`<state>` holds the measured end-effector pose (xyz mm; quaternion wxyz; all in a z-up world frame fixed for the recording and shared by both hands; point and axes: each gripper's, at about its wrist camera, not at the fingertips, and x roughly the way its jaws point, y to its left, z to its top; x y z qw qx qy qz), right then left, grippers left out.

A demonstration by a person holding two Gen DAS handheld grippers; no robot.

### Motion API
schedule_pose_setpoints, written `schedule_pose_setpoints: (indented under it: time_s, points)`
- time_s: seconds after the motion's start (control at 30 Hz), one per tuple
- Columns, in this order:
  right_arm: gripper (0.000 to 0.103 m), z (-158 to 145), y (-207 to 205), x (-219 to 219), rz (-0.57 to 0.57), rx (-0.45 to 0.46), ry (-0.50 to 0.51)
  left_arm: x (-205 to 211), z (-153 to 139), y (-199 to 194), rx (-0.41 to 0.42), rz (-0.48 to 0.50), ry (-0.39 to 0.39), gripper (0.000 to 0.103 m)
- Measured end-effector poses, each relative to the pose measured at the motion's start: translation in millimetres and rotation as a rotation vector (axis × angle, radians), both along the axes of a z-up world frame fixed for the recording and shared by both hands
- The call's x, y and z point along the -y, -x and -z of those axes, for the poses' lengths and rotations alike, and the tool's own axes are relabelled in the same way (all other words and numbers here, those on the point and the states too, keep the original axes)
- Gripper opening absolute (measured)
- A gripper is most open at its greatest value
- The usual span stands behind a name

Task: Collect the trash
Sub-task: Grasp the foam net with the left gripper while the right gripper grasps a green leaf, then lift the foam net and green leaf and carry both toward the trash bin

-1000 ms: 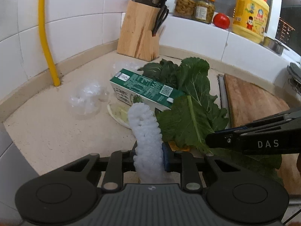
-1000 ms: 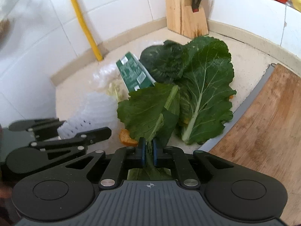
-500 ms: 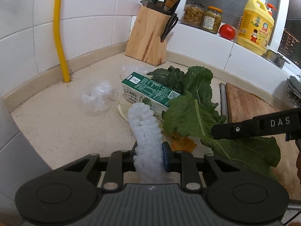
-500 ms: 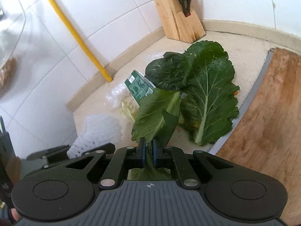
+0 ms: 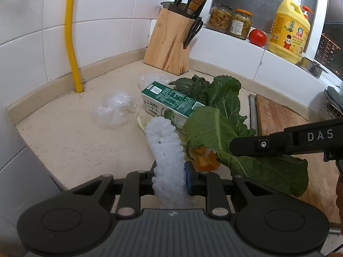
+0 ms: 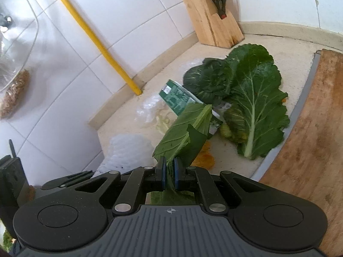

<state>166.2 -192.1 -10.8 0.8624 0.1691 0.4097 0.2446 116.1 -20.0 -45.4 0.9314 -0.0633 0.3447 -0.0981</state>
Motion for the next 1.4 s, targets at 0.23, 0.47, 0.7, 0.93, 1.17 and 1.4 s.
schedule_pose_setpoints:
  time_s: [0.23,0.47,0.7,0.93,1.17,1.4]
  points:
    - [0.011,-6,5,-14,-0.022,0.018,-0.012,-6,-4,6,0.015,-0.006,0.003,0.019]
    - [0.011,-10,8,-22,-0.023,0.028,-0.022,-16,-8,12,0.030,-0.025,0.009,0.019]
    - [0.011,-15,10,-39,-0.055,0.046,-0.039,-25,-11,19,0.045,-0.046,0.009,0.019]
    - [0.011,-17,12,-59,-0.098,0.045,-0.048,-39,-14,28,0.057,-0.086,0.002,0.019]
    - [0.011,-20,12,-89,-0.174,0.051,-0.055,-61,-16,42,0.065,-0.151,-0.003,0.019]
    - [0.011,-21,15,-122,-0.248,0.049,-0.057,-85,-16,61,0.069,-0.218,-0.010,0.019]
